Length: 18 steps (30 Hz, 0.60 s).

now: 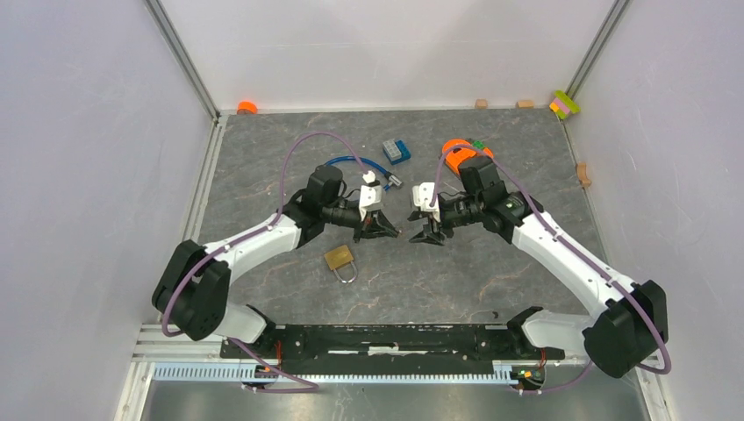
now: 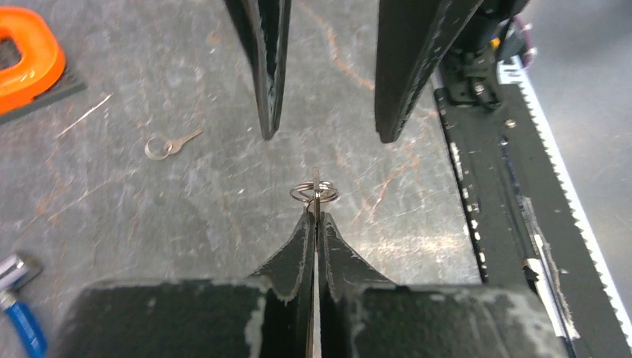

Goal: Unlock with the key

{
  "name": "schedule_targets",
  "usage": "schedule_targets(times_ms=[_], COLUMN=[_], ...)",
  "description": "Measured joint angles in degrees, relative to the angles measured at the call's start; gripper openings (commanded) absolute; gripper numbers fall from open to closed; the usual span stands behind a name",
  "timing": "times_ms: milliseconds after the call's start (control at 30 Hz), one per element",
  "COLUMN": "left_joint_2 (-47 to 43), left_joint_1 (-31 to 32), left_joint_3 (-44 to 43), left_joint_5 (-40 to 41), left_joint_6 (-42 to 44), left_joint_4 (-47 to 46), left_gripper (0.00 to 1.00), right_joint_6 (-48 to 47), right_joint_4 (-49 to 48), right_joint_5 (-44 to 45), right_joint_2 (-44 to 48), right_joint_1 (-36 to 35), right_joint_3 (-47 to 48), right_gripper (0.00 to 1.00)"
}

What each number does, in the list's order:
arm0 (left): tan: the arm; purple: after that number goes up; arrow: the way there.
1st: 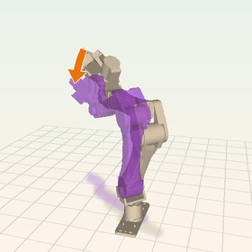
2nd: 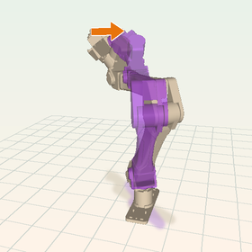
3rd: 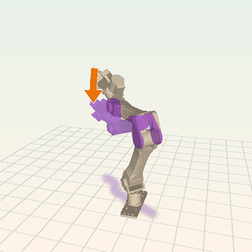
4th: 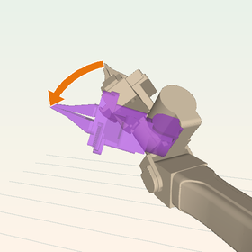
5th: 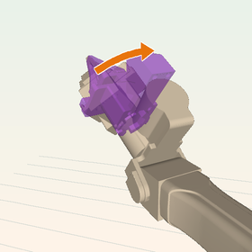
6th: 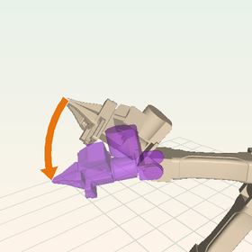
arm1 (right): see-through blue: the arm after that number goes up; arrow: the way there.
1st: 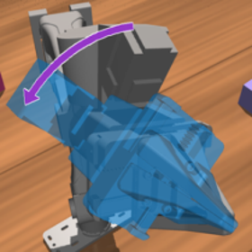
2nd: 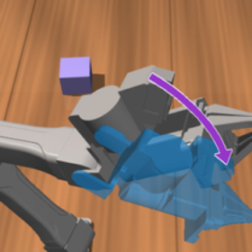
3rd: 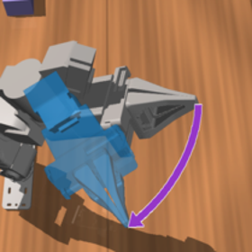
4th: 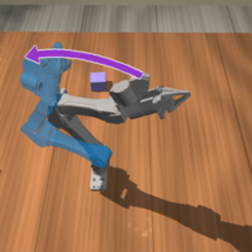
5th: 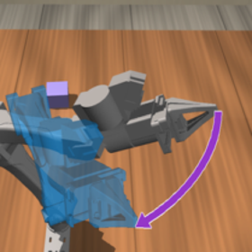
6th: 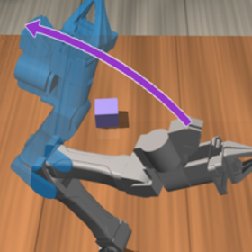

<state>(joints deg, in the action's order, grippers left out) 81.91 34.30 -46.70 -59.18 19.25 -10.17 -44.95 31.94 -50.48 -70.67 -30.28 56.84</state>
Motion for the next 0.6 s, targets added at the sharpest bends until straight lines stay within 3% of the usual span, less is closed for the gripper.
schedule_targets(times_ms=[300,600], left_joint_2=[-3.56,-4.98], left_joint_1=[2.6,7.1], left_joint_3=[-5.22,-10.03], left_joint_5=[14.56,27.04], left_joint_6=[6.56,9.97], left_joint_4=[16.57,27.85], left_gripper=[0.02,0.02], right_joint_6=[10.8,20.81], right_joint_4=[-13.88,-24.94], right_joint_5=[1.51,-1.09], right_joint_2=[2.91,1.51], right_joint_1=[0.0,0.0], right_joint_3=[-4.0,-9.03], right_gripper=[0.41,0.42])
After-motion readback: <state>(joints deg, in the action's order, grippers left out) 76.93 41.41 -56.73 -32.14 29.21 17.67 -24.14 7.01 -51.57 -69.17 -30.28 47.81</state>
